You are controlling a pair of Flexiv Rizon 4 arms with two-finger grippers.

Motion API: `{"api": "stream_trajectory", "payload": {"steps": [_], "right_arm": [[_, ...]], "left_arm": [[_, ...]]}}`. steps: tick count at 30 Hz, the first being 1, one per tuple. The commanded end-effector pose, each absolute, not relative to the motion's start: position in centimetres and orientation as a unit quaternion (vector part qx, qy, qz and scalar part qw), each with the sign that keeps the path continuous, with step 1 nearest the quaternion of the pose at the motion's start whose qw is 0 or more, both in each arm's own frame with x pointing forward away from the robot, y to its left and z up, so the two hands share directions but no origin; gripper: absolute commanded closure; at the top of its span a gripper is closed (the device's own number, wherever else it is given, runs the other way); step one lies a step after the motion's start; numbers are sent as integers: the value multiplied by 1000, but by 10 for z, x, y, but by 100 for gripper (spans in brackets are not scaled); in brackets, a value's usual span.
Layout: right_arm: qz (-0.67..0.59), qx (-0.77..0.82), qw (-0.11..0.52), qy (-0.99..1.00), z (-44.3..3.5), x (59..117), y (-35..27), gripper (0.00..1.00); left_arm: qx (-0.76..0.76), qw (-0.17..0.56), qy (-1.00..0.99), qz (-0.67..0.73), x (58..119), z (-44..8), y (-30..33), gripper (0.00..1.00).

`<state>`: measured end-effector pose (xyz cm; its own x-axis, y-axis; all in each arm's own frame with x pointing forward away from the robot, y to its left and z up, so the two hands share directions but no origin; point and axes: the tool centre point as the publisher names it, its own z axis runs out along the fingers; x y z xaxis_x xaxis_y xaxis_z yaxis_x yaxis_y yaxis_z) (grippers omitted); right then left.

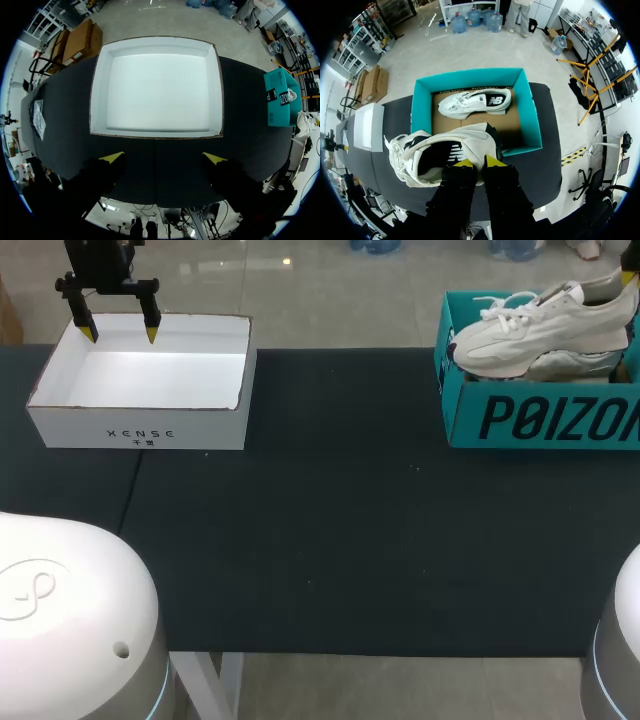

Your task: Take the shoe out of the shoebox, open the shoe tongue, remove and reinsert the insole, then place the shoe into the shoebox

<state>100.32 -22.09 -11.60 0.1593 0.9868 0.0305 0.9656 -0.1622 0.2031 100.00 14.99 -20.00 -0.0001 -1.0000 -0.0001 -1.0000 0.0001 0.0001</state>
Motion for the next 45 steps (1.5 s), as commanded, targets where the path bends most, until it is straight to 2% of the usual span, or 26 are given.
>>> {"api": "stream_trajectory", "payload": {"steps": [1,16,24,45], "right_arm": [[80,760,70,641,-114,1000,-220,100],[80,760,70,641,-114,1000,-220,100],[108,797,72,590,-90,948,-176,100],[160,798,61,578,-80,823,-48,100]], "left_arm": [[707,0,-707,0,1000,-200,150,0],[707,0,-707,0,1000,-200,150,0],[707,0,-707,0,1000,-200,150,0],[707,0,-707,0,1000,-200,150,0]]}}
